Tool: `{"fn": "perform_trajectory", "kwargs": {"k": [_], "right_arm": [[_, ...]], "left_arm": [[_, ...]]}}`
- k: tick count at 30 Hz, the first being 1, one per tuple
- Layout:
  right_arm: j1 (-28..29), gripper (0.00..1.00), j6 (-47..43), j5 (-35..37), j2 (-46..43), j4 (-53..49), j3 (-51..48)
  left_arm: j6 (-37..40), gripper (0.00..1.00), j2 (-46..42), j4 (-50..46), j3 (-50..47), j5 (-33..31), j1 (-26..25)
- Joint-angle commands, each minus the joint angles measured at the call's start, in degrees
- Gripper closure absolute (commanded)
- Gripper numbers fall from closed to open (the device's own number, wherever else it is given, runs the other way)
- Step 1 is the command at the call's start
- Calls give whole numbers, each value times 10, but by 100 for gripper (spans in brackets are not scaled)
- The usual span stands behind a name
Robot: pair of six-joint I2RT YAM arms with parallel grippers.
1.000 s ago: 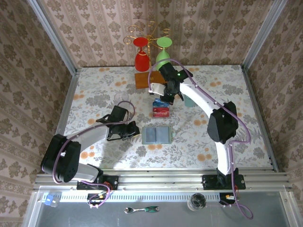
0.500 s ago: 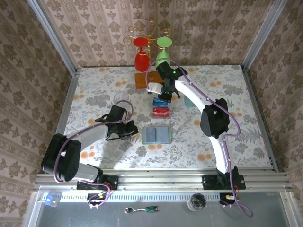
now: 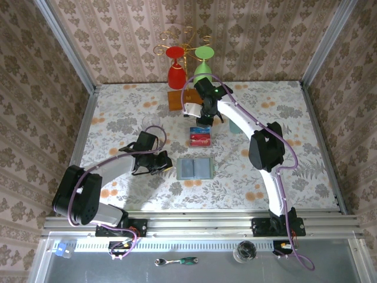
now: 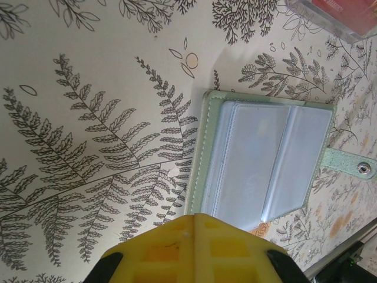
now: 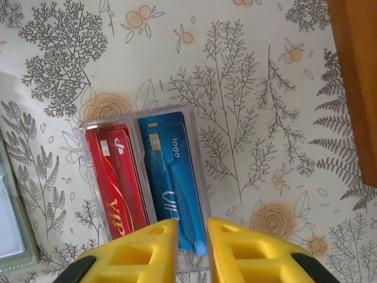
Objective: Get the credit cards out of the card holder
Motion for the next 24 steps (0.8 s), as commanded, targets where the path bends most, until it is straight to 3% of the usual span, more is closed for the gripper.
{"fn": "perform_trajectory", "kwargs": {"k": [1, 14, 24], "right_arm": [[-3, 78, 30, -7, -57, 28, -37], [13, 75, 210, -69, -225, 195, -287], [42, 74, 381, -106, -303, 274, -415]], "left_arm": [[13, 94, 8, -4, 3, 13, 4], [0, 95, 26, 27, 19, 16, -23], [-7, 99, 58, 43, 29, 11, -49]]}}
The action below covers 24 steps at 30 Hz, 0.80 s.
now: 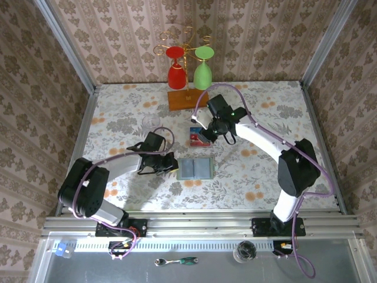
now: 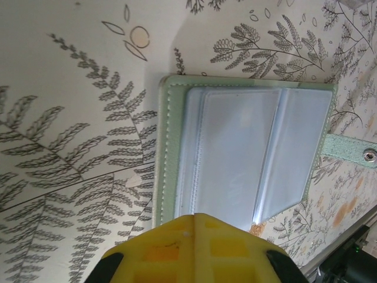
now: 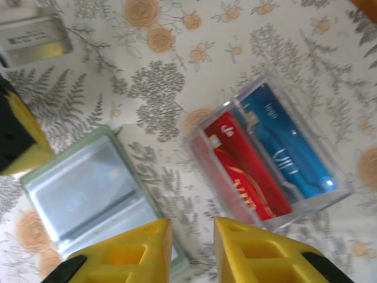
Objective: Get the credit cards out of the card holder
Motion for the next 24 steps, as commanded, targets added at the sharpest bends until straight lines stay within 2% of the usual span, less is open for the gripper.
{"fn": "perform_trajectory", "kwargs": {"k": [1, 14, 24], "right_arm": [[13, 74, 88, -27, -35, 51, -32], [41, 75, 240, -21, -54, 99, -101], [52, 75, 270, -24, -55, 114, -120]], "left_arm": [[-5, 99, 11, 9, 15, 1, -6], [-5, 100, 28, 10, 4, -10, -13], [-11, 100, 23, 14, -12, -14, -17]]}}
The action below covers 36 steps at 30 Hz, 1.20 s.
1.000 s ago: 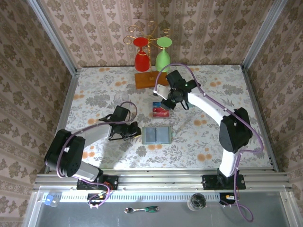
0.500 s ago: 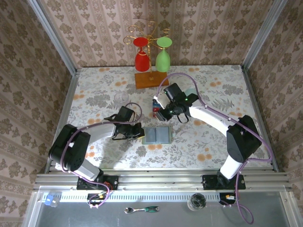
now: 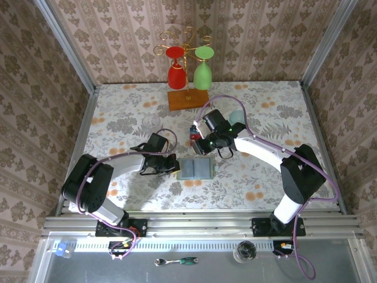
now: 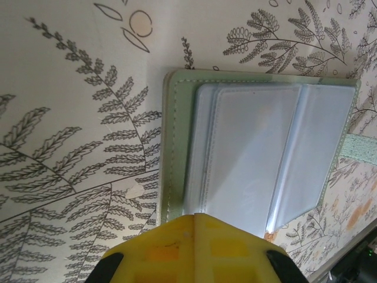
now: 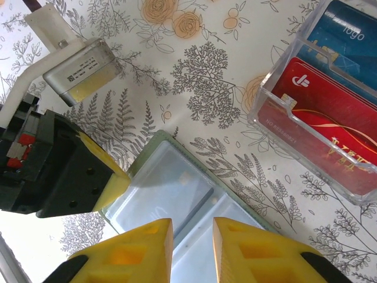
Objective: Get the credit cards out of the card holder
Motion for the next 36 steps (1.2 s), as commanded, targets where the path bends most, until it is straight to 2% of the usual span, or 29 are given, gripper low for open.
{"fn": "perform_trajectory", "kwargs": {"k": [1, 9, 18, 26, 36], "right_arm": [[7, 75, 21, -11, -17, 11, -8], [13, 75, 66, -8, -14, 24, -22], [28, 74, 160, -11, -16, 72, -56], [38, 77, 239, -26, -11, 117, -85], [50, 79, 270, -29, -2, 138, -91]], "left_arm": [[-7, 100, -2, 1, -12, -5, -4], [-13, 100, -6, 6, -21, -4, -10], [-10, 100, -18, -10, -7, -16, -9], [-4, 100, -9, -16, 9, -19, -5], [3, 100, 1, -17, 21, -18, 0]]}}
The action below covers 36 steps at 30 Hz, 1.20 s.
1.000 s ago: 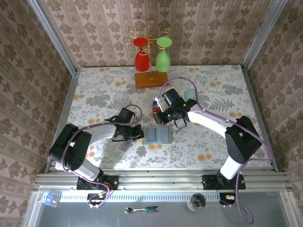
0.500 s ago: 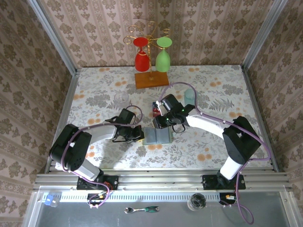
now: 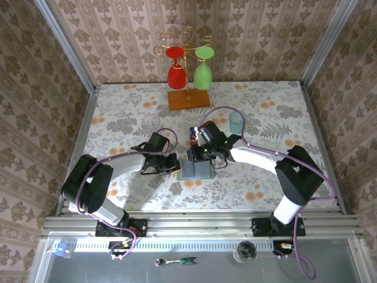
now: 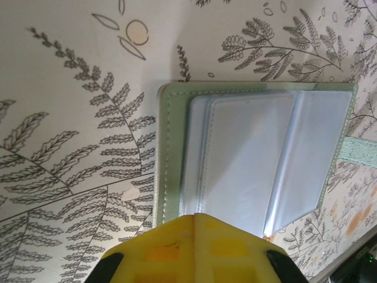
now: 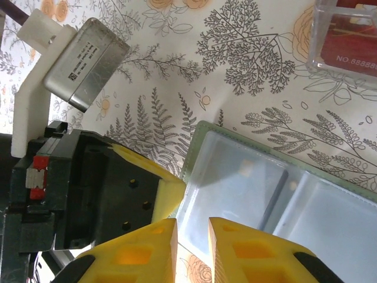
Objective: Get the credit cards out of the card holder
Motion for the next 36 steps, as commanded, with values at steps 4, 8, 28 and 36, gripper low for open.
{"fn": "perform_trajectory", "kwargs": {"k": [4, 8, 28, 36], "right_arm": [[6, 79, 46, -22, 9, 3, 2], [6, 79, 73, -41, 31, -5, 14], [9, 65, 134, -68, 107, -36, 49], [13, 73, 147, -80, 124, -21, 53]], "left_arm": [[14, 100, 13, -12, 8, -5, 8], [16, 100, 21, -8, 2, -3, 9], [20, 100, 31, 4, -13, 6, 20], [19, 100, 26, 8, -23, 8, 20]]}}
